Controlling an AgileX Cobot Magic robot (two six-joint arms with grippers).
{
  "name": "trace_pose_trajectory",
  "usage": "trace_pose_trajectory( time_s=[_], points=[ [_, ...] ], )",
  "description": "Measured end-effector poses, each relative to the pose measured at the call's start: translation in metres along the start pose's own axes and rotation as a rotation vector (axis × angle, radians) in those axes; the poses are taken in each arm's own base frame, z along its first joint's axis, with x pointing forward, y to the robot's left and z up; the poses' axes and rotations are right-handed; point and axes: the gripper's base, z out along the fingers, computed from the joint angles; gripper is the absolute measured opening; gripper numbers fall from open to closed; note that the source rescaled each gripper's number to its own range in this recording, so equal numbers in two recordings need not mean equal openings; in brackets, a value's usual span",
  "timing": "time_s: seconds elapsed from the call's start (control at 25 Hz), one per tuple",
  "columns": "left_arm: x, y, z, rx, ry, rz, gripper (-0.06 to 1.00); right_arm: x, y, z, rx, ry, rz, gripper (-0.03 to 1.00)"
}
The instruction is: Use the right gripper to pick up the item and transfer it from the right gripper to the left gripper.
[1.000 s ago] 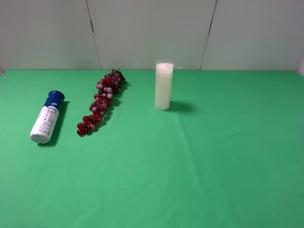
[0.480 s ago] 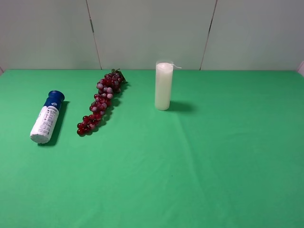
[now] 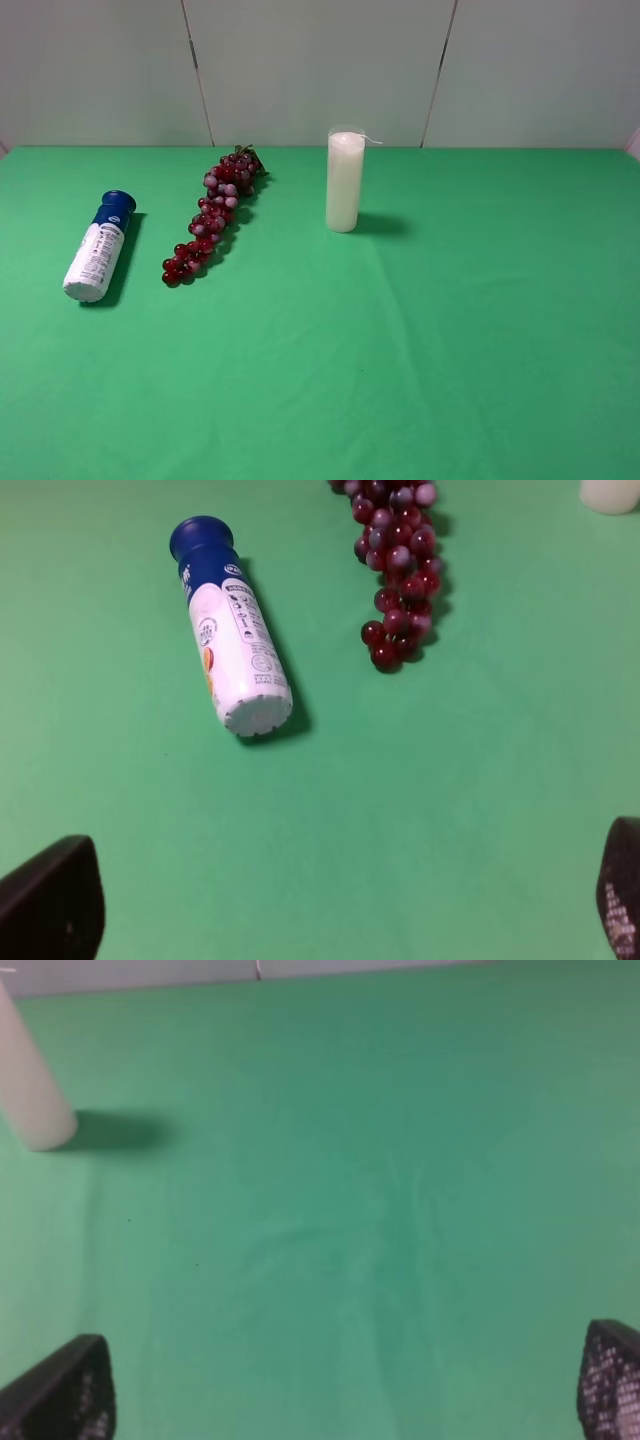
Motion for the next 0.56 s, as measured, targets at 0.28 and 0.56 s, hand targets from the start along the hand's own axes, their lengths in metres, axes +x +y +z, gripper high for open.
trace_pose_trajectory(
  time_s=[0.28,0.56],
  points=[
    [0.0,0.0,0.0,0.0,0.0,-0.018,1.0,0.0,0.0,0.0,0.0,0.0,0.0,1.0],
    [0.0,0.0001,0.0,-0.002,0.0,-0.017,1.0,0.0,0.0,0.0,0.0,0.0,0.0,1.0]
  ],
)
